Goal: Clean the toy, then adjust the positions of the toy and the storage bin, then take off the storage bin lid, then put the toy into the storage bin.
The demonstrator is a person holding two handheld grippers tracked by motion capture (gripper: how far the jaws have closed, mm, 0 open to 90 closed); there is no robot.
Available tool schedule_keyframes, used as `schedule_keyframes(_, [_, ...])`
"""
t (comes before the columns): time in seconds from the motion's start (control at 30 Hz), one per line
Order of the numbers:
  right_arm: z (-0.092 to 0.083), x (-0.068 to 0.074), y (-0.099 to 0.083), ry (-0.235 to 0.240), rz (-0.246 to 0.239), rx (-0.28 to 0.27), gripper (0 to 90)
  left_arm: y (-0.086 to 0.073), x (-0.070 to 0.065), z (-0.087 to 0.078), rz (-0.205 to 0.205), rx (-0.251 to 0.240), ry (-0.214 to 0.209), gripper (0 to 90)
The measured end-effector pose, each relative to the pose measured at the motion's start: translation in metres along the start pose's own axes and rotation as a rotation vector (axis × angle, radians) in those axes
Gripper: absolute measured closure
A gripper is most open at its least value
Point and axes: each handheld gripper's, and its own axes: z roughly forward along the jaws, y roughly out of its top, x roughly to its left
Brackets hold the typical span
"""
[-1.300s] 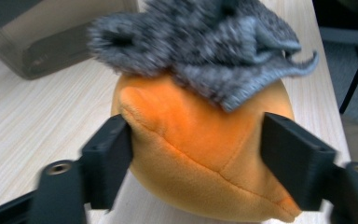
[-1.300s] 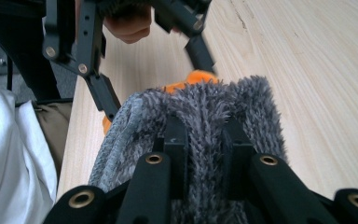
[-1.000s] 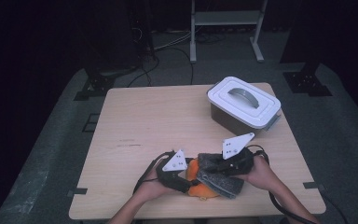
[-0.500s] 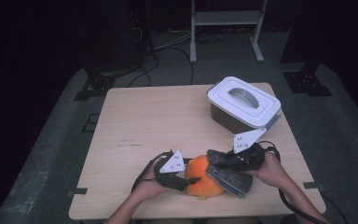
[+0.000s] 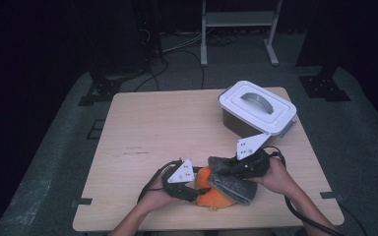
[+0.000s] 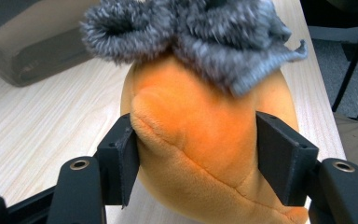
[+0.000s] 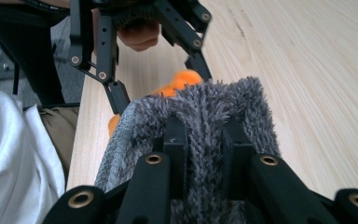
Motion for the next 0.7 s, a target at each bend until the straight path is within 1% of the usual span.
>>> schedule_keyframes(0.07, [-0.001, -0.002, -0.004, 0.005, 0.009, 0.007, 75.1, 0.000, 0.000, 0.000, 0.004, 0.002, 0.000, 35.6])
schedule_keyframes(0.17, [-0.002, -0.003, -0.011, 0.003, 0.024, 0.012, 75.1, -0.001, 0.000, 0.000, -0.003, -0.003, -0.001, 35.4])
schedule_keyframes(0.23, [-0.006, -0.005, -0.015, -0.003, 0.044, 0.016, 75.0, 0.000, 0.000, 0.001, -0.005, -0.001, 0.000, 35.2])
schedule_keyframes(0.3, [-0.007, -0.005, -0.013, -0.008, 0.036, 0.020, 75.0, 0.000, 0.000, 0.001, 0.003, 0.005, 0.001, 35.1])
schedule_keyframes(0.33, [-0.007, -0.003, -0.009, -0.011, 0.018, 0.017, 75.0, 0.000, -0.001, 0.001, 0.002, 0.003, 0.001, 35.1])
schedule_keyframes(0.37, [-0.006, -0.001, -0.007, -0.007, 0.010, 0.006, 75.0, -0.001, -0.001, 0.001, -0.003, 0.002, 0.001, 35.1])
schedule_keyframes(0.4, [-0.004, 0.001, -0.001, 0.006, -0.003, -0.015, 75.0, 0.000, -0.001, 0.001, 0.001, 0.002, 0.002, 35.1])
schedule_keyframes(0.43, [-0.003, 0.003, 0.002, 0.012, -0.010, -0.020, 75.0, 0.000, -0.002, 0.001, 0.006, 0.004, 0.002, 35.1])
schedule_keyframes(0.47, [0.002, 0.006, 0.007, 0.017, -0.030, -0.013, 75.0, -0.001, -0.002, 0.001, 0.005, 0.004, 0.002, 35.1])
schedule_keyframes(0.5, [0.005, 0.008, 0.009, 0.018, -0.046, 0.005, 75.0, -0.001, -0.002, 0.000, 0.002, 0.004, 0.002, 35.1])
schedule_keyframes(0.53, [0.007, 0.009, 0.010, 0.019, -0.050, 0.020, 75.0, -0.002, -0.001, 0.000, -0.002, 0.002, 0.000, 35.1])
schedule_keyframes(0.57, [0.009, 0.008, 0.008, 0.024, -0.044, 0.026, 75.2, -0.002, -0.001, 0.000, -0.002, 0.001, -0.003, 35.1])
schedule_keyframes(0.6, [0.008, 0.006, 0.003, 0.034, -0.024, 0.026, 75.5, -0.002, -0.001, 0.000, 0.004, 0.001, -0.002, 35.1])
schedule_keyframes(0.63, [0.007, 0.004, -0.001, 0.029, -0.018, 0.035, 75.6, -0.002, -0.002, 0.001, -0.002, 0.001, -0.001, 35.1])
schedule_keyframes(0.67, [0.005, 0.004, -0.005, 0.000, -0.031, 0.068, 75.7, -0.001, -0.001, 0.001, 0.000, 0.001, -0.001, 35.1])
schedule_keyframes(0.7, [0.004, 0.004, -0.007, -0.018, -0.037, 0.093, 75.7, 0.000, -0.002, 0.003, 0.004, -0.003, -0.003, 35.1])
